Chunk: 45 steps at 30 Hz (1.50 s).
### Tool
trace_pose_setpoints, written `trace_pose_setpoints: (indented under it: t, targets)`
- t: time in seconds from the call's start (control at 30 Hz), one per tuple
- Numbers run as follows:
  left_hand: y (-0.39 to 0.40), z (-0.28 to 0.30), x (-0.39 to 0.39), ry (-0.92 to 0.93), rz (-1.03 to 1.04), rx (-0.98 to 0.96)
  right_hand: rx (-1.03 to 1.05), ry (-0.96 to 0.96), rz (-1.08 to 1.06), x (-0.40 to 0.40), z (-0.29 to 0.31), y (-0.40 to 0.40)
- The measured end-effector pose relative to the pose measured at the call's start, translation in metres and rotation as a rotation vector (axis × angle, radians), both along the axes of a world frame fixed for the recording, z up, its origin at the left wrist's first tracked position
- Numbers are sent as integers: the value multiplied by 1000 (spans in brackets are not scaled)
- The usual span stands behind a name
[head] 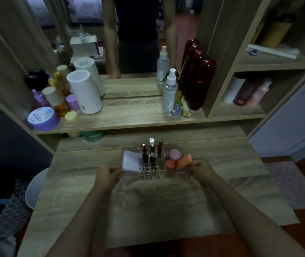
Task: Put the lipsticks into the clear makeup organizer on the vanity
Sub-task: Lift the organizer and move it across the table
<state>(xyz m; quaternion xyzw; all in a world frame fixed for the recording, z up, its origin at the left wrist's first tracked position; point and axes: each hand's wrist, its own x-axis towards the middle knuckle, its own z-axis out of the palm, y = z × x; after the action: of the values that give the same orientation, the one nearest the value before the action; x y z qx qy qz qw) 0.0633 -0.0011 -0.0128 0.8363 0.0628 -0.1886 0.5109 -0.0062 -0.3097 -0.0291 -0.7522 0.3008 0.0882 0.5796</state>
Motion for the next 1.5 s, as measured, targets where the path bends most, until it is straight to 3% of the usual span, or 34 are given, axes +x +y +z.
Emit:
trace_pose_setpoints:
  t: [0.77,0.87,1.5]
  targets:
    - [-181,-5,-26,-48,-270,101,-155,33,-261,-55,8,-175]
    - [-201,-3,-29,-50,-288,89,-102,27,-281,-59,9,-193]
    - [-235,0,-33,-71,-343,52,-5,39,-278,-66,24,-224]
